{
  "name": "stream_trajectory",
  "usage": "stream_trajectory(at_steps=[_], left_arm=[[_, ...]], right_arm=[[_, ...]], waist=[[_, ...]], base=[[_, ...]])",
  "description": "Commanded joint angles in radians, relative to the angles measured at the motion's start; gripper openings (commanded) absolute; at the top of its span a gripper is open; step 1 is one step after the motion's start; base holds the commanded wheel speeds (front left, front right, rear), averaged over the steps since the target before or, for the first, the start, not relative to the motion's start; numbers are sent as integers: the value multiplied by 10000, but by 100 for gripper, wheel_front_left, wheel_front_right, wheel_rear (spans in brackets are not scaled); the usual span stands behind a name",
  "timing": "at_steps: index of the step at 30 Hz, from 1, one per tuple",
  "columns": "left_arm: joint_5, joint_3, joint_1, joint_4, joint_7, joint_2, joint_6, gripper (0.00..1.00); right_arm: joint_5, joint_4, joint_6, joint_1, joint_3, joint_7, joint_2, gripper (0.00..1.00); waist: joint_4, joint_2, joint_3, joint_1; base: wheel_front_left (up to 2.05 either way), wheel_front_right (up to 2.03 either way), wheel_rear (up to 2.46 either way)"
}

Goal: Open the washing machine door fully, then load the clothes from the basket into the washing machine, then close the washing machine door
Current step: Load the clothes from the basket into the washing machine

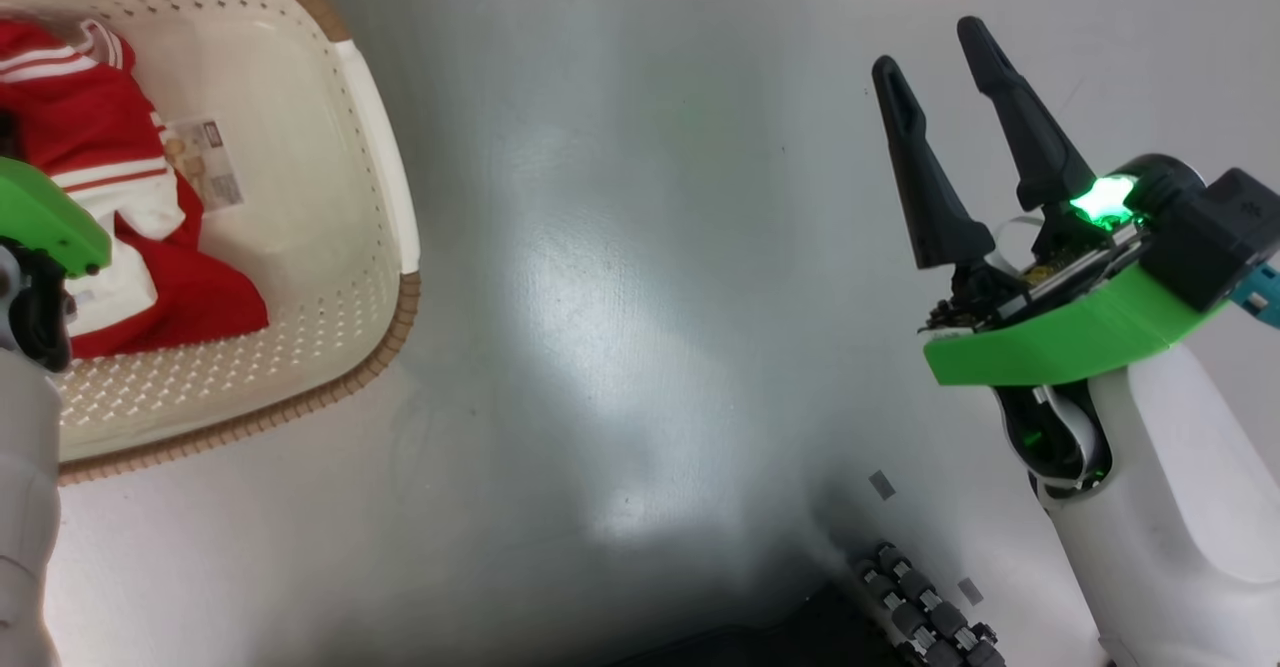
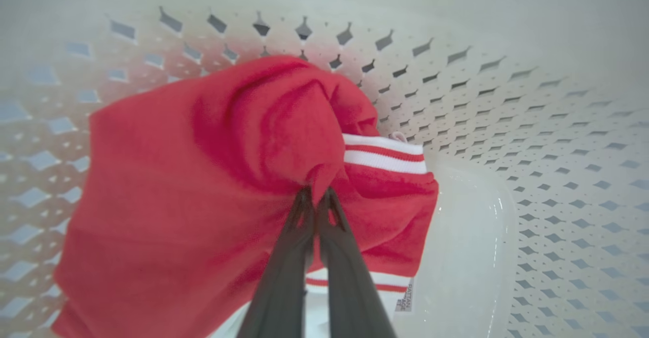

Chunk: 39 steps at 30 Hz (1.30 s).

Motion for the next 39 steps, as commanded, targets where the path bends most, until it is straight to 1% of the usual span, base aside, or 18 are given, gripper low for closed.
stream_trajectory(at_steps=[1, 7, 10, 14, 21, 25, 31, 39], left_arm=[[-64, 98, 372, -53, -90, 414, -1, 0], [-221, 87, 616, -42, -381, 349, -190, 0], [-273, 39, 830, -46, -796, 208, -289, 0], [-296, -143, 1269, -108, -1241, -27, -412, 0], [-346, -397, 1912, -596, -1562, -225, -473, 0], [-465, -585, 2434, -1137, -1609, -310, -479, 0], [-568, -681, 3449, -2471, -1618, -270, -481, 0], [-435, -429, 4855, -4154, -1620, -326, -482, 0]], right_arm=[[-52, -160, 16, 247, 197, -48, -30, 100], [-32, -94, 16, 240, 203, -48, -22, 100], [-23, -82, 16, 246, 193, -48, -28, 100], [-5, -15, 16, 278, 239, -48, -39, 100], [61, 153, 16, 470, 198, -48, -156, 100], [99, 234, 16, 588, 195, -48, -205, 100], [127, 364, 16, 825, 222, -48, -276, 100], [216, 592, 16, 1144, 369, -48, -390, 100]], waist=[[19, 0, -51, 0], [84, 0, -372, 0], [170, 0, -588, 0], [314, 0, -1097, 0], [514, 0, -1882, 0], [591, 0, -2386, 0], [786, 0, -3243, 0], [1084, 0, -4383, 0]], base=[[0, 0, 0], [0, 0, 0], [0, 0, 0], [0, 0, 0], [0, 0, 0], [0, 0, 0], [0, 0, 0], [0, 0, 0]])
